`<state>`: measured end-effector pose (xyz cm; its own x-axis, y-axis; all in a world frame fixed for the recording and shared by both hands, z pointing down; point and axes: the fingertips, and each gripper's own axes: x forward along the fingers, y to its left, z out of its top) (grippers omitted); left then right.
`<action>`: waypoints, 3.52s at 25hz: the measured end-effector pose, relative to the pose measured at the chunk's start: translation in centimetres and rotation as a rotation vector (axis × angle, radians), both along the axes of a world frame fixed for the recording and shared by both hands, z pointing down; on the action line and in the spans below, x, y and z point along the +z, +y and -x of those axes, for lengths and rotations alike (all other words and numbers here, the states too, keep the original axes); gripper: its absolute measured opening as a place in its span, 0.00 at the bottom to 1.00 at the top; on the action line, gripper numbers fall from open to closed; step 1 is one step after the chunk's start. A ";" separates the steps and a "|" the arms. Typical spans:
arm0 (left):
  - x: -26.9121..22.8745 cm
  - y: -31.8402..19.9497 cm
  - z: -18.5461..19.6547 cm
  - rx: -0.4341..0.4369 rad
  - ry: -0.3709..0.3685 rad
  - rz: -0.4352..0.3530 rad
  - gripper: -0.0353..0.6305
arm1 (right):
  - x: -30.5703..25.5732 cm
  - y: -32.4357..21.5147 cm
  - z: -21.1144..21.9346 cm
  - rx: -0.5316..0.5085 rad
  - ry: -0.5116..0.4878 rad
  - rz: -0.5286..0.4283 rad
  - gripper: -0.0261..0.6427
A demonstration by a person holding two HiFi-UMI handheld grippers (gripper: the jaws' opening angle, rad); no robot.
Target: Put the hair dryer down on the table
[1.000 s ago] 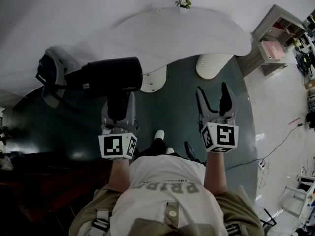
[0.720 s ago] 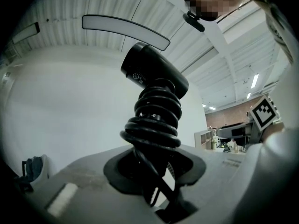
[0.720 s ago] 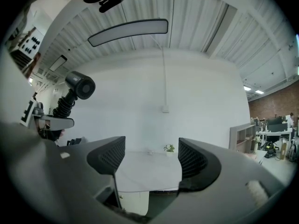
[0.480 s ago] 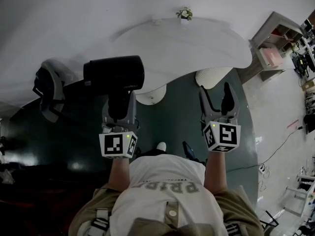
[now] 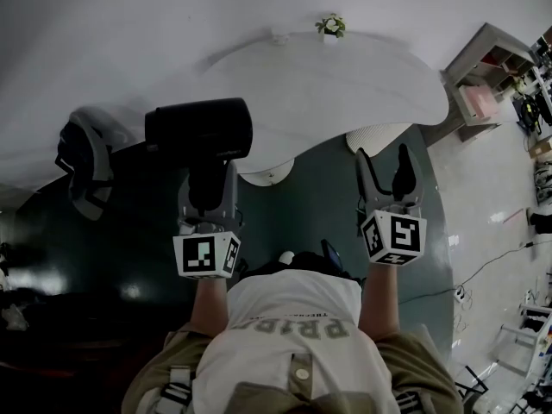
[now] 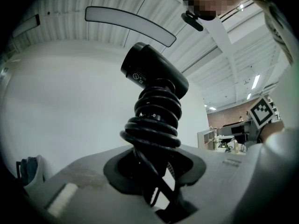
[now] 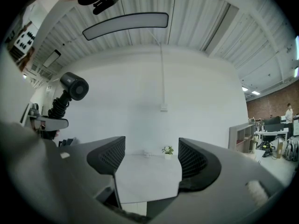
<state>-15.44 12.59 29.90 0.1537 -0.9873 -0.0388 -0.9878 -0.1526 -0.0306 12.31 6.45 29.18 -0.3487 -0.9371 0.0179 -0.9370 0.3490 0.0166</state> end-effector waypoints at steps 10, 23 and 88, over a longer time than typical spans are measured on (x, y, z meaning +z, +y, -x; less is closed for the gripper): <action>1.3 -1.2 0.4 -0.003 -0.005 0.042 0.26 | 1.3 -1.6 -0.3 0.023 0.005 0.036 0.55; 2.1 -5.7 -0.3 -0.029 0.009 0.032 0.26 | 0.7 -6.9 -1.2 -0.003 -0.009 -0.002 0.55; 16.8 -27.7 -6.3 0.152 0.077 0.617 0.26 | 6.3 -28.5 10.1 -0.670 0.218 0.088 0.59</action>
